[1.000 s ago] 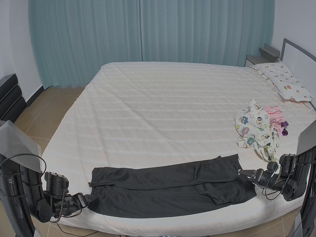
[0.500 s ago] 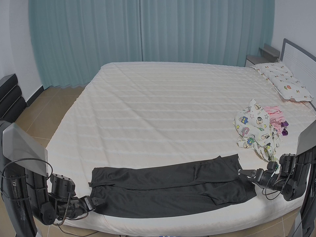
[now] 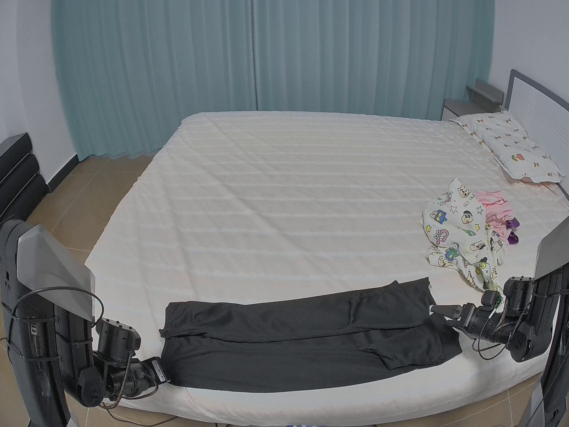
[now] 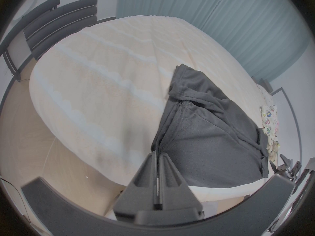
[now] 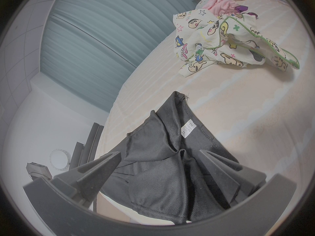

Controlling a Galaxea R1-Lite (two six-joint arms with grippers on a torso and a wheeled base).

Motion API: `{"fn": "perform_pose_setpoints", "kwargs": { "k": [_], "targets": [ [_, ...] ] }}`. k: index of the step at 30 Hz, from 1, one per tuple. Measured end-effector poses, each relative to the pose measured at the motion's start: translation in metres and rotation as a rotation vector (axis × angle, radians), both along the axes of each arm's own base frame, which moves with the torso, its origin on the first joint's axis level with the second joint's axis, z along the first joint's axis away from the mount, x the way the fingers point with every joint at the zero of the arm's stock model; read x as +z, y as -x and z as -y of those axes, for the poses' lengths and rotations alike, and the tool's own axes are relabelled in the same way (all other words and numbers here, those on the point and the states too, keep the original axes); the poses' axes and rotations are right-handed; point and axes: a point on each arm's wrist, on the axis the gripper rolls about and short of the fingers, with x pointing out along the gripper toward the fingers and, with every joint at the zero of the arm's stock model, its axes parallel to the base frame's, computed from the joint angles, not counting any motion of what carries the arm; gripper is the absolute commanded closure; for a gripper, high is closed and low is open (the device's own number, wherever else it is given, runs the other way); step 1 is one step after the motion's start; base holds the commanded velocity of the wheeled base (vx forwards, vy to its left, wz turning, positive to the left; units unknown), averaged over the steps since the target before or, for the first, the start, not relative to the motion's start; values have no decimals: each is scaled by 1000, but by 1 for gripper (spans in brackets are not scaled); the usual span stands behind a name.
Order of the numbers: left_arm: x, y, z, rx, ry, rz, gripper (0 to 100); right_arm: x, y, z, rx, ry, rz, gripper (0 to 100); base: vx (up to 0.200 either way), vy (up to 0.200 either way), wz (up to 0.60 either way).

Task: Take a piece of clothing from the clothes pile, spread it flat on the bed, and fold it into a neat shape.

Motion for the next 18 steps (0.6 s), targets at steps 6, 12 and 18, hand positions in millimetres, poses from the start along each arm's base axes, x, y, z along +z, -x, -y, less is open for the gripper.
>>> {"fn": "perform_pose_setpoints", "kwargs": {
  "k": [6,12,18],
  "targets": [
    [-1,5,-2,-12,-33,-50,100,0,0,0,-2,0,-1,0,0,0,0],
    [-1,7,-3,-7,-55,-68,100,0,1,0,-2,0,-2,0,0,0,0],
    [-2,10,-3,-11,-65,-93,0,0,1,0,-2,1,-1,0,0,0,0]
  ]
}}
